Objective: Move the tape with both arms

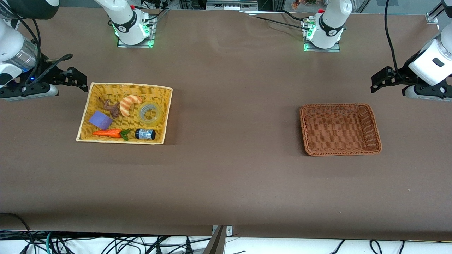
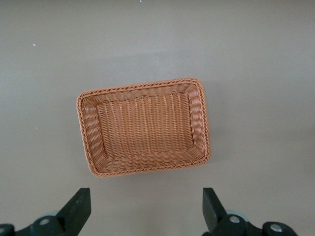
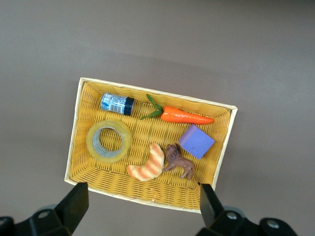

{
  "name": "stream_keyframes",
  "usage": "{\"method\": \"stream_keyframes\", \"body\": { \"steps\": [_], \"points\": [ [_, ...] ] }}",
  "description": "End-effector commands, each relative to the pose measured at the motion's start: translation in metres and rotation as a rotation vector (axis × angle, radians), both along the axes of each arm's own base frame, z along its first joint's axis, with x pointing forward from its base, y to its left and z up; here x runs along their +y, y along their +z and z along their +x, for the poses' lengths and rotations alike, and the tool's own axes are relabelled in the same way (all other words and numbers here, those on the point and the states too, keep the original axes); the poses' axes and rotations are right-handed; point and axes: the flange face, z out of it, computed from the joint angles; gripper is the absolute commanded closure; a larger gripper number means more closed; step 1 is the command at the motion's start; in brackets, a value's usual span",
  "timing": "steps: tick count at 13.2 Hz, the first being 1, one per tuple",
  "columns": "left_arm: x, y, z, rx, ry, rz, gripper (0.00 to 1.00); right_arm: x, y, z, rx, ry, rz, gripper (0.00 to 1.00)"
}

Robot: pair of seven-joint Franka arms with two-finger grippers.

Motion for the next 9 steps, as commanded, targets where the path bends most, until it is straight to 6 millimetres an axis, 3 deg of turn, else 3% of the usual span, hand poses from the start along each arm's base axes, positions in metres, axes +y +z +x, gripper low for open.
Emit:
{"method": "stream_keyframes", "body": {
  "steps": [1,9],
  "points": [
    [0.0004,0.0066,0.0020,0.003,-0.026,0.009,0.00,-0.0038,0.0073,-0.0016,0.022,0.005,-0.006,0.00],
    [0.0013,0.0066,0.0020,0.003,-0.023,0.009,0.00,-0.0018,0.0080,-0.0031,0.030,0.007,-0.002,0.00]
  ]
}}
